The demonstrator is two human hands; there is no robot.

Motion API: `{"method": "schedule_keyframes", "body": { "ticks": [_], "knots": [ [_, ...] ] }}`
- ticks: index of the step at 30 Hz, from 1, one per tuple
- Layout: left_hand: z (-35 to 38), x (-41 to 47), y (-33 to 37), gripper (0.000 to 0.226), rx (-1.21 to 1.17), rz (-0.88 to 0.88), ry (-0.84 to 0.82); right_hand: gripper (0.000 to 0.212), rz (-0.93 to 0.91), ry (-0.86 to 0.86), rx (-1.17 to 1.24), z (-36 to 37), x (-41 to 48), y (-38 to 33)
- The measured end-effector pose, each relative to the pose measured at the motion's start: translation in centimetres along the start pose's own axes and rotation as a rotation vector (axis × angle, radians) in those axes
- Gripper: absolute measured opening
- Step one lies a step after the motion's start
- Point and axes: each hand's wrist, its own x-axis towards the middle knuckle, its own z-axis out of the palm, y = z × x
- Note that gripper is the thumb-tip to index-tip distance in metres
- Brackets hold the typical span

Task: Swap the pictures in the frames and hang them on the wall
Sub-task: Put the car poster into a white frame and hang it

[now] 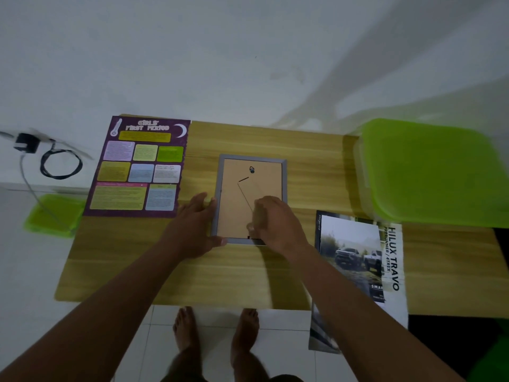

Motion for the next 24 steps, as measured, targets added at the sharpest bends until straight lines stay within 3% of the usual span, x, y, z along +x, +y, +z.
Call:
{"method": "schedule_keyframes", "body": {
  "ticks": [2, 4, 7, 12, 18, 24],
  "knots": [
    [-0.4, 0.2, 0.4, 0.096, 0.002, -0.026, 0.012, 0.043, 0.018, 0.078, 0.009, -0.4, -0.1, 0.8],
    [-0.6, 0.7, 0.8, 0.083, -0.030, -0.060, 0.099, 0.042, 0.110, 0.123, -0.023, -0.8, 0.0, 1.4],
    [-0.6, 1.7, 1.8, 0.072, -0.191, -0.166, 0.209, 0.044, 0.262, 0.092, 0.029, -0.8, 0.7, 2.0],
    [-0.8, 2.5, 3.1, 0.055, -0.448, -0.194, 0.214, 0.023, 0.359, 0.074, 0.165, -0.5, 1.6, 2.1],
    [-0.6, 2.7, 2.4, 0.054, -0.716, -0.248, 0.189, 0.058, 0.387, 0.103, 0.396, -0.8, 1.8, 2.0],
    [-1.4, 2.4, 2.1, 0.069, -0.969, -0.228, 0.159, 0.070, 0.420, 0.109, 0.720, -2.4, 1.4, 1.8]
  ]
}}
